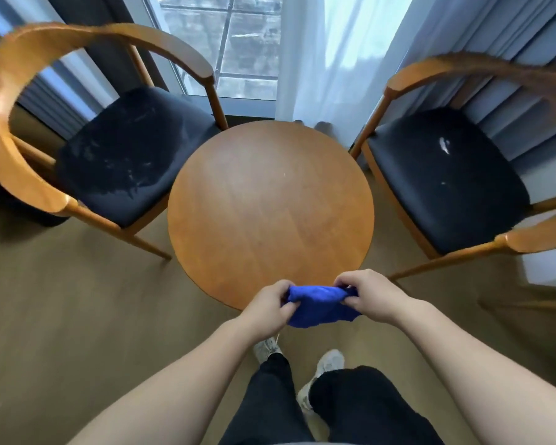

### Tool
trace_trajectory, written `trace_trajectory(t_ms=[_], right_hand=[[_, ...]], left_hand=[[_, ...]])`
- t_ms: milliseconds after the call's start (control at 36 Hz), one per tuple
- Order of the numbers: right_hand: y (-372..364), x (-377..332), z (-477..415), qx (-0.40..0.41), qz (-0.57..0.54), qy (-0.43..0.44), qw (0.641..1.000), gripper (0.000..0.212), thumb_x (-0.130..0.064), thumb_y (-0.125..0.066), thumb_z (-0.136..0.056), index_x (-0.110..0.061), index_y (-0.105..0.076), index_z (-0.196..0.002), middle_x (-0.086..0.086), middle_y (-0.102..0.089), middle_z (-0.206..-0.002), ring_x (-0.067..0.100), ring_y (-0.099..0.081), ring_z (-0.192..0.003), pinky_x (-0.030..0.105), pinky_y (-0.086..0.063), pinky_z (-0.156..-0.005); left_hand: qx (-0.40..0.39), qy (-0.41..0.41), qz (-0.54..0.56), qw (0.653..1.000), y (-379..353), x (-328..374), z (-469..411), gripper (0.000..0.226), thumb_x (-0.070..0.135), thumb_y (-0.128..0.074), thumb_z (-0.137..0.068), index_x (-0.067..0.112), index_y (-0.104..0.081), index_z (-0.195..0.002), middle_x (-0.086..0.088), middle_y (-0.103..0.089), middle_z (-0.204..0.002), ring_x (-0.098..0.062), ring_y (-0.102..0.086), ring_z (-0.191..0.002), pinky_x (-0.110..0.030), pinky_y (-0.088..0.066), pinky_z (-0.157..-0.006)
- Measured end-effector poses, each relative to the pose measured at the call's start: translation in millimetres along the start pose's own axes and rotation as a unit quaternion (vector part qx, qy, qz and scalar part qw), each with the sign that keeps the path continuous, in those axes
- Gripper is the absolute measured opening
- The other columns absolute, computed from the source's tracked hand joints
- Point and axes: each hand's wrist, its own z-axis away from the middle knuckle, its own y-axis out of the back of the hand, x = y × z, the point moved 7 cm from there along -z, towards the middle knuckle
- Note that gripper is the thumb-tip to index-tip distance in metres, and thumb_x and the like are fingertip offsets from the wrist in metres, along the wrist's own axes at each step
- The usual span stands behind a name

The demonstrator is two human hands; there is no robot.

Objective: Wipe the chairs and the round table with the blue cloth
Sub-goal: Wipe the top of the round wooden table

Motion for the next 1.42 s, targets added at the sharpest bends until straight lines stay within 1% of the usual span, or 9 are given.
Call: trace_trajectory(t_ms=[306, 389, 472, 556, 611, 694, 1111, 1278, 1417], right_hand=[[32, 38, -164, -0.002, 0.140, 0.064, 0.988, 0.028, -0.006, -0.046, -0.084, -0.019, -0.059, -0.105, 0.002, -0.063, -0.100, 0.029, -0.056, -0.091, 0.040, -0.048, -0.075], [22, 49, -187, 0.047, 0.231, 0.110, 0.966, 0.040, -0.004, -0.053, -0.080, -0.011, -0.055, -0.119, 0.012, -0.059, -0.106, 0.037, -0.055, -0.097, 0.041, -0.045, -0.080], [3, 50, -187, 0.121, 0.287, 0.176, 0.934, 0.064, -0.005, -0.074, -0.067, -0.001, -0.056, -0.129, 0.028, -0.056, -0.124, 0.049, -0.053, -0.116, 0.057, -0.044, -0.095], [-31, 36, -170, 0.141, 0.277, 0.286, 0.906, 0.060, -0.030, -0.077, -0.072, -0.006, -0.062, -0.126, 0.027, -0.053, -0.133, 0.047, -0.050, -0.124, 0.063, -0.041, -0.098], [-57, 36, -167, 0.101, 0.295, 0.249, 0.917, 0.071, -0.056, -0.055, -0.081, -0.011, -0.054, -0.135, 0.024, -0.043, -0.144, 0.044, -0.038, -0.134, 0.063, -0.032, -0.105], [-81, 51, -174, 0.070, 0.288, 0.153, 0.943, 0.086, -0.070, -0.035, -0.080, -0.012, -0.040, -0.144, 0.023, -0.030, -0.152, 0.042, -0.022, -0.142, 0.063, -0.016, -0.110], [-58, 84, -205, 0.137, 0.295, 0.150, 0.934, 0.094, -0.079, -0.041, -0.072, -0.026, -0.029, -0.149, 0.011, -0.023, -0.158, 0.035, -0.010, -0.146, 0.062, -0.006, -0.112], [-4, 84, -256, 0.142, 0.318, 0.102, 0.932, 0.107, -0.089, -0.033, -0.062, -0.037, -0.008, -0.152, 0.013, 0.009, -0.161, 0.032, 0.016, -0.146, 0.060, 0.011, -0.113], [33, 74, -295, 0.130, 0.285, 0.091, 0.945, 0.119, -0.093, -0.029, -0.058, -0.030, 0.000, -0.154, 0.006, 0.011, -0.162, 0.028, 0.018, -0.146, 0.059, 0.010, -0.114]], left_hand=[[0.152, 0.079, 0.042, 0.984, 13, -22, -111, 0.035, 0.014, -0.055, -0.089, 0.014, -0.051, -0.124, 0.001, -0.058, -0.115, -0.018, -0.057, -0.108, -0.031, -0.044, -0.093], [0.164, 0.100, -0.060, 0.979, 12, -41, -119, 0.042, 0.017, -0.053, -0.089, 0.014, -0.047, -0.131, -0.002, -0.052, -0.132, -0.020, -0.050, -0.120, -0.033, -0.041, -0.097], [0.163, 0.100, -0.166, 0.967, 6, -58, -116, 0.048, 0.016, -0.049, -0.088, 0.017, -0.043, -0.136, 0.001, -0.042, -0.144, -0.017, -0.039, -0.131, -0.032, -0.035, -0.104], [0.141, 0.095, -0.245, 0.955, -6, -74, -115, 0.055, 0.016, -0.045, -0.091, 0.017, -0.034, -0.144, 0.001, -0.023, -0.155, -0.016, -0.020, -0.142, -0.030, -0.016, -0.115], [0.139, 0.101, -0.281, 0.944, -11, -84, -115, 0.058, 0.018, -0.042, -0.093, 0.018, -0.025, -0.148, 0.001, -0.010, -0.158, -0.015, -0.009, -0.145, -0.029, -0.004, -0.117], [0.156, 0.110, -0.301, 0.934, -11, -94, -117, 0.060, 0.023, -0.040, -0.095, 0.019, -0.016, -0.150, 0.001, -0.001, -0.159, -0.014, 0.000, -0.146, -0.028, 0.004, -0.115], [0.120, 0.101, -0.289, 0.944, 3, -123, -126, 0.066, 0.040, -0.045, -0.096, 0.031, -0.009, -0.150, 0.007, 0.007, -0.157, -0.011, 0.005, -0.145, -0.027, 0.002, -0.115], [0.106, 0.097, -0.279, 0.949, 6, -124, -128, 0.068, 0.041, -0.048, -0.095, 0.032, -0.009, -0.150, 0.008, 0.007, -0.157, -0.010, 0.004, -0.145, -0.029, -0.003, -0.118], [0.108, 0.085, -0.270, 0.953, 6, -125, -128, 0.066, 0.040, -0.048, -0.096, 0.031, -0.010, -0.149, 0.007, 0.007, -0.157, -0.011, 0.004, -0.145, -0.028, 0.000, -0.117]])
